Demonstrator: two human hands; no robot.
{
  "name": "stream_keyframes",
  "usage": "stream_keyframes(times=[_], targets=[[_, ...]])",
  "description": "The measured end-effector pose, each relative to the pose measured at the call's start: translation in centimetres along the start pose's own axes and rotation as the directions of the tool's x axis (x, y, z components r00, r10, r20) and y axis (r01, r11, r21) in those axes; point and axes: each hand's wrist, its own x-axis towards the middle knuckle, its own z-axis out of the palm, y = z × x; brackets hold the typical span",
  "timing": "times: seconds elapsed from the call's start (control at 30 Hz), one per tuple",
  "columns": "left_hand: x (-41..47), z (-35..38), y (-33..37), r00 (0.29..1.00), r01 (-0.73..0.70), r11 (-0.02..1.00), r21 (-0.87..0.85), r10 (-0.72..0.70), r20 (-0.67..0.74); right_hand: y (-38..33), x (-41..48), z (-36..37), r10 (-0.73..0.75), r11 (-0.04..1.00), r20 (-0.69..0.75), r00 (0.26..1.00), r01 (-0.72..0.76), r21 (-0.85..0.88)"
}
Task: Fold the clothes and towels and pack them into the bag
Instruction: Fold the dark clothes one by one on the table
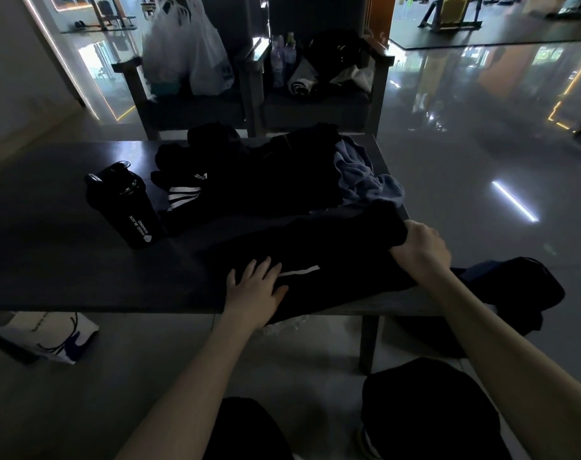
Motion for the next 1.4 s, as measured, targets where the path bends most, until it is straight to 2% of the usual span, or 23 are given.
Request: stream_keyframes(times=[0.13, 0.27, 0.4, 0.5, 0.63, 0.7, 0.77, 0.87, 1.03, 1.13, 1.2, 1.23, 1.3, 1.4], targets=[[0.0, 0.2, 0.2, 0.997, -0.012, 0.999, -0.049, 0.008, -0.080, -2.3, -1.3, 0.2, -0.258, 0.963, -0.204, 0.944, 0.234, -0.136], [0.0, 0.1, -1.3, 0.986, 0.134, 0.984, -0.118, -0.143, -0.079, -4.9, -2.5, 1.0, -0.442, 0.893, -0.265, 0.857, 0.393, -0.221], [-0.5, 0.2, -3.3, 0.974, 0.213, 0.963, -0.164, -0.223, -0.046, -6.6, -3.4, 2.4, -0.538, 0.833, -0.245, 0.807, 0.463, -0.304], [-0.8, 0.1, -3.6, 0.980, 0.187, 0.971, -0.149, -0.196, -0.043, -8.0, -3.6, 3.0, -0.568, 0.813, -0.268, 0.778, 0.479, -0.332], [-1.0, 0.0, -2.2, 0.992, 0.101, 0.965, -0.242, -0.115, -0.043, -10.1, -4.0, 3.6, -0.634, 0.763, -0.323, 0.702, 0.501, -0.409], [-0.8, -0.2, -2.2, 0.990, 0.101, 0.953, -0.287, -0.123, -0.063, -10.6, -4.4, 4.3, -0.685, 0.719, -0.316, 0.657, 0.538, -0.440], [-0.8, -0.3, -3.2, 0.977, 0.139, 0.960, -0.241, -0.173, -0.125, -10.5, -5.1, 5.3, -0.727, 0.680, -0.292, 0.622, 0.589, -0.437], [-1.4, 0.4, -5.3, 0.962, 0.185, 0.972, -0.148, -0.210, -0.176, -9.4, -6.1, 7.1, -0.753, 0.650, -0.233, 0.616, 0.638, -0.413], [-1.5, 1.0, -6.1, 0.963, 0.190, 0.970, -0.153, -0.214, -0.163, -7.7, -7.3, 8.3, -0.748, 0.662, -0.204, 0.631, 0.693, -0.286], [-1.4, 0.7, -5.9, 0.962, 0.191, 0.969, -0.154, -0.216, -0.165, -6.5, -8.1, 8.0, -0.618, 0.784, -0.191, 0.763, 0.616, -0.078], [-1.3, 0.9, -5.8, 0.964, 0.195, 0.968, -0.156, -0.219, -0.151, -5.9, -8.4, 8.1, -0.452, 0.874, -0.138, 0.881, 0.468, 0.131], [-1.2, 1.0, -5.8, 0.965, 0.194, 0.968, -0.158, -0.217, -0.146, -5.8, -8.5, 8.1, -0.386, 0.891, -0.123, 0.914, 0.404, 0.207], [-1.2, 1.2, -5.7, 0.965, 0.197, 0.966, -0.166, -0.221, -0.138, -5.8, -8.2, 8.1, -0.389, 0.883, -0.149, 0.909, 0.414, 0.221], [-1.2, 1.3, -5.7, 0.969, 0.193, 0.975, -0.108, -0.207, -0.138, -6.8, -7.8, 7.6, -0.527, 0.823, -0.274, 0.804, 0.564, 0.072]])
